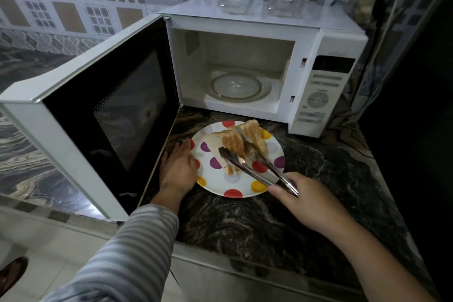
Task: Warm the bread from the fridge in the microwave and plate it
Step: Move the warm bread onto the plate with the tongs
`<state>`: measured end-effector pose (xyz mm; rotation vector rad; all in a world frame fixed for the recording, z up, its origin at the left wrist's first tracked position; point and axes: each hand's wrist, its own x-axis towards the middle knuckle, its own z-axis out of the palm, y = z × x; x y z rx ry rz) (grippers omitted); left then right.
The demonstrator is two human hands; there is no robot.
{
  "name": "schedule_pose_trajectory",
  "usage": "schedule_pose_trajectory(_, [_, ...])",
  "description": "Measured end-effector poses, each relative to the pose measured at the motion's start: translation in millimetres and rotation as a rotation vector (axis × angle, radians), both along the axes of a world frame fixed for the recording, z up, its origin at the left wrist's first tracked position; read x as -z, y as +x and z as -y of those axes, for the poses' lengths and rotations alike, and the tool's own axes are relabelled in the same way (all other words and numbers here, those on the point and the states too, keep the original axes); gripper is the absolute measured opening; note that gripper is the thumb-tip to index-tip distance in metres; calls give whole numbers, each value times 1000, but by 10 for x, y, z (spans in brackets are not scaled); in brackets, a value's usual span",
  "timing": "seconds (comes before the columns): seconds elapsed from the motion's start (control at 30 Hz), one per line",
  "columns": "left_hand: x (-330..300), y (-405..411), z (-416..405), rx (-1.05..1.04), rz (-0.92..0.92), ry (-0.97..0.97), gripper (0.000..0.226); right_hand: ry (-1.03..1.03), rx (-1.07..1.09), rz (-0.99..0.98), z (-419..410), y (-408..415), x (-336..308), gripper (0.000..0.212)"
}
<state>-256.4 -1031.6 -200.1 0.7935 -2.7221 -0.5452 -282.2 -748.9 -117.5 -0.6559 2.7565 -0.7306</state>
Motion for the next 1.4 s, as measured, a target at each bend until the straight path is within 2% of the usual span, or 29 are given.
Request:
schedule_pose_trajectory(0.17, [-204,63,-159,6,-231,86,57,-15,3,-60,-218,-66,-393,23])
schedule_pose_trajectory(0.27, [-526,21,-323,91,-407,36,62,6,-9,-111,-187,-258,-597,20])
schedule_pose_trajectory(0.37, [-910,-14,-459,291,-507,-135,68,75,-45,-203,-106,-427,-723,26])
schedule_pose_trajectory(0.43, [-1129,-35,-525,432,-488,-298,75,101,-76,-240,-38,-491,-790,27])
schedule_pose_trajectory(0.53, [-1379,-94,-602,599,-260,-480,82,149,-132,-269,77,-507,-881,24])
schedule_pose_trajectory(0.63, [-1457,-139,-629,681,-92,-566,68,185,-179,-305,170,-480,-939,25])
schedule_pose_trajectory(0.73, [-1458,-115,-603,662,-42,-538,51,168,-204,-301,226,-447,-967,24])
schedule_pose_trajectory(0.87, [-1458,-97,-565,609,-78,-436,48,168,-223,-276,255,-416,-986,31])
schedule_pose_trajectory(1.0, [-1449,-88,-536,549,-124,-421,43,128,-227,-205,164,-400,-1022,75])
schedule_pose_trajectory(1.07, [-1432,-65,-512,537,-136,-393,40,130,-212,-200,82,-406,-1050,82])
schedule_pose_trajectory(1.13, [-1411,-44,-500,530,-137,-375,37,151,-189,-220,27,-431,-1050,73])
schedule_pose_trajectory(1.27, [-1396,-41,-525,525,-124,-368,40,153,-150,-273,42,-468,-999,32])
schedule_pose_trajectory(1.4, [-1382,-51,-535,517,-111,-416,39,229,-149,-355,104,-427,-989,21])
